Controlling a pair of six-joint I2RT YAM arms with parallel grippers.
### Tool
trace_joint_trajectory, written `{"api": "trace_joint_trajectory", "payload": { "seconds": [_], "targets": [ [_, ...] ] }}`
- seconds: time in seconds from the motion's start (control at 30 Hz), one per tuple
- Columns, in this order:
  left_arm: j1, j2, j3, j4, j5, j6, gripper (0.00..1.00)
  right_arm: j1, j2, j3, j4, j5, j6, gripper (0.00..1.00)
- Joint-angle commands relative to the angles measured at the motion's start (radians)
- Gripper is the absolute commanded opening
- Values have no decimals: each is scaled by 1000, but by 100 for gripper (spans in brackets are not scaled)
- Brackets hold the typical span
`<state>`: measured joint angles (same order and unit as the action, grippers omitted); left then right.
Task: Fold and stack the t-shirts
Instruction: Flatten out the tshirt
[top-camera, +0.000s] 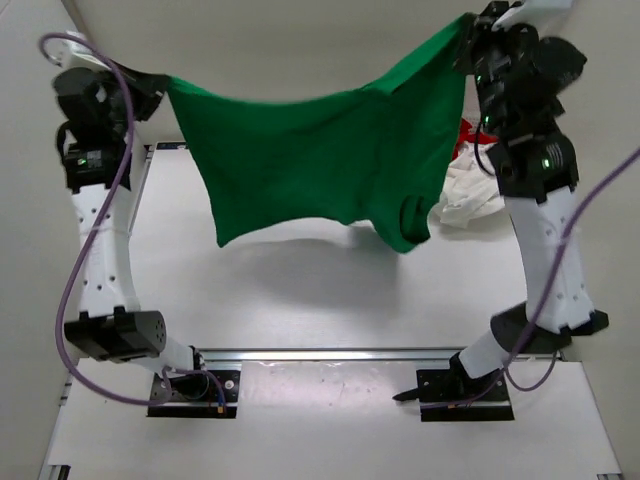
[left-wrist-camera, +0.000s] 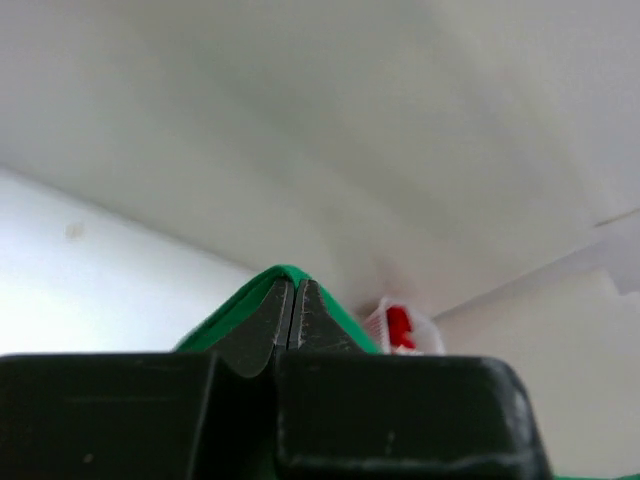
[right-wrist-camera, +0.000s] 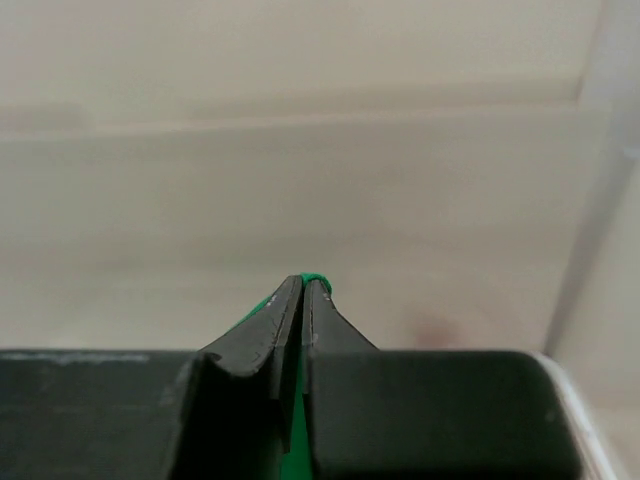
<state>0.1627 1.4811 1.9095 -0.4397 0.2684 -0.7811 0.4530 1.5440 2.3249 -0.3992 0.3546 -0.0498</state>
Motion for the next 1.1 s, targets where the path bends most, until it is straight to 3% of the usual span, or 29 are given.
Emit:
{"api": "trace_joint_trajectory", "payload": {
  "seconds": [0.0,0.1,0.3,0.53,0.63,0.8,0.87,0.97,1.07],
  "targets": [
    [-52,62,-140,15,-90,29,0,-193,175,-6,-76,-267,133,1],
    [-72,163,-95,-5,-129,52,0,-295,318,43,-70,-420,177,0],
    [-83,393,66,-5,-86,28,0,-385,484,187,12,-514,232,0],
    [-36,406,245,41,7,-50,0,-392,354,202,161,-532,271,0],
    [23,412,353,33,34,-66,0,-387,289,171,140,-545,268,1],
    [32,311,191,68,15,-17,0,-321,205,-49,57,-493,212,0],
    [32,250,-17,134,20,2,0,-288,130,-207,75,-481,220,0],
    [38,132,-331,267,21,9,0,-231,-19,-650,181,-419,223,0],
    [40,4,-621,351,3,42,0,-227,-186,-986,269,-413,287,0]
  ]
}}
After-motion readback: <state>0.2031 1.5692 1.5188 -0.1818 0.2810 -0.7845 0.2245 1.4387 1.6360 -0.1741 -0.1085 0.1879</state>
